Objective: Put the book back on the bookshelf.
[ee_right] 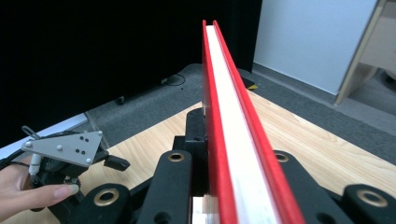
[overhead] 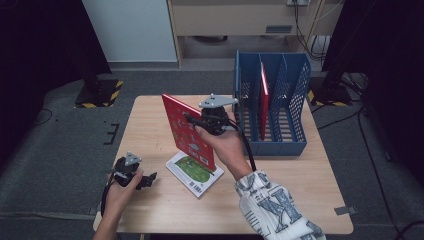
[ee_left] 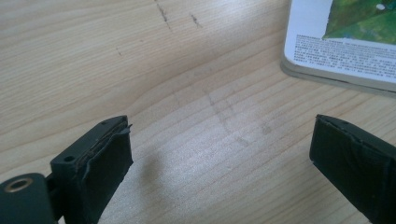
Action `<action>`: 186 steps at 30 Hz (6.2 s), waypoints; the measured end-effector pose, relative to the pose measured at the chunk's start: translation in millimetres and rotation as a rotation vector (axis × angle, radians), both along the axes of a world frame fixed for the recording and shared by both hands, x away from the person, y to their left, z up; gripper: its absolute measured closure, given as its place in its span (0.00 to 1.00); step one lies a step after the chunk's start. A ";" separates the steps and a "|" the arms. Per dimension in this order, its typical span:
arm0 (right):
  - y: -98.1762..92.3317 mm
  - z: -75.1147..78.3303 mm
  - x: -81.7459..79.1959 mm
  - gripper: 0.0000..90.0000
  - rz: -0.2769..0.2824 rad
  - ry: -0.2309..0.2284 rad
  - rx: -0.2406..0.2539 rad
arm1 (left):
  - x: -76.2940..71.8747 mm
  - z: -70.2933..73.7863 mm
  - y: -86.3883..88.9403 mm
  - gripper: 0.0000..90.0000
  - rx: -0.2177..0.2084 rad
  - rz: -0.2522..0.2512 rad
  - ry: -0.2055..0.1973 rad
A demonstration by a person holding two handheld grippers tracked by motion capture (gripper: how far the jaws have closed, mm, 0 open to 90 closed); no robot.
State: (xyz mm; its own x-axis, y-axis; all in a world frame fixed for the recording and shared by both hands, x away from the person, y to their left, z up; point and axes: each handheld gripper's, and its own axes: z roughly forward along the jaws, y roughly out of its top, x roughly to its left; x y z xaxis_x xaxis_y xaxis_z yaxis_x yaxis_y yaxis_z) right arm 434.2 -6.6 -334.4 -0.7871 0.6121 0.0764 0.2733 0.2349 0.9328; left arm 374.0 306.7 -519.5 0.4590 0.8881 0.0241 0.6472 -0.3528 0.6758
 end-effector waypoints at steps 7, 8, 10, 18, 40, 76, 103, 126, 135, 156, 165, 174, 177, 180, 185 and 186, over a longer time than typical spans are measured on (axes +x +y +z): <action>-14.5 5.0 -6.7 0.88 -0.016 -0.010 0.006 | 0.2 -3.5 1.1 0.06 -0.003 0.007 0.024; -15.9 5.2 -8.1 0.88 -0.016 -0.011 0.006 | -0.2 -3.7 1.1 0.06 -0.003 0.009 0.028; -20.3 5.2 -13.0 0.88 -0.013 -0.013 0.006 | -0.7 -3.9 0.7 0.06 -0.003 0.010 0.030; -40.7 3.8 -26.4 0.88 -0.024 -0.008 0.004 | -0.9 -7.1 -1.2 0.06 -0.001 0.011 0.047; -107.8 1.2 -54.4 0.88 -0.064 -0.009 0.027 | -5.0 -16.4 -3.1 0.00 -0.029 0.022 -0.010; -213.8 7.6 -87.9 0.88 -0.234 0.007 0.052 | -4.3 -16.9 -4.8 0.00 -0.029 0.012 -0.015; -252.1 72.0 -52.7 0.88 -0.380 -0.020 0.043 | -4.1 -16.8 -5.3 0.00 -0.028 0.006 -0.014; -253.5 67.0 7.7 0.88 -0.526 -0.016 0.008 | -4.0 -16.8 -5.6 0.00 -0.027 0.000 -0.014; -245.4 58.0 30.8 0.88 -0.588 0.001 -0.005 | -1.3 -17.4 -8.5 0.00 -0.039 0.011 -0.020; -221.4 55.5 73.9 0.88 -0.685 -0.026 -0.019 | 1.7 -17.2 -12.3 0.00 -0.034 -0.001 -0.019; -207.7 49.5 89.8 0.88 -0.708 -0.040 -0.022 | 1.8 -17.2 -12.5 0.00 -0.035 0.000 -0.019; -201.6 45.1 97.8 0.88 -0.728 -0.053 -0.038 | 1.8 -17.2 -12.6 0.00 -0.034 -0.001 -0.019; -199.9 43.1 99.8 0.88 -0.724 -0.050 -0.044 | 1.7 -17.2 -12.7 0.00 -0.035 -0.001 -0.019; -199.4 41.0 100.8 0.88 -0.727 -0.043 -0.036 | 1.7 -17.2 -12.8 0.00 -0.034 -0.001 -0.019; -197.3 37.0 102.6 0.88 -0.737 -0.042 -0.031 | 1.7 -17.2 -13.0 0.00 -0.034 -0.002 -0.019; -196.7 35.9 103.3 0.88 -0.735 -0.044 -0.035 | 1.7 -17.2 -13.0 0.00 -0.034 -0.002 -0.019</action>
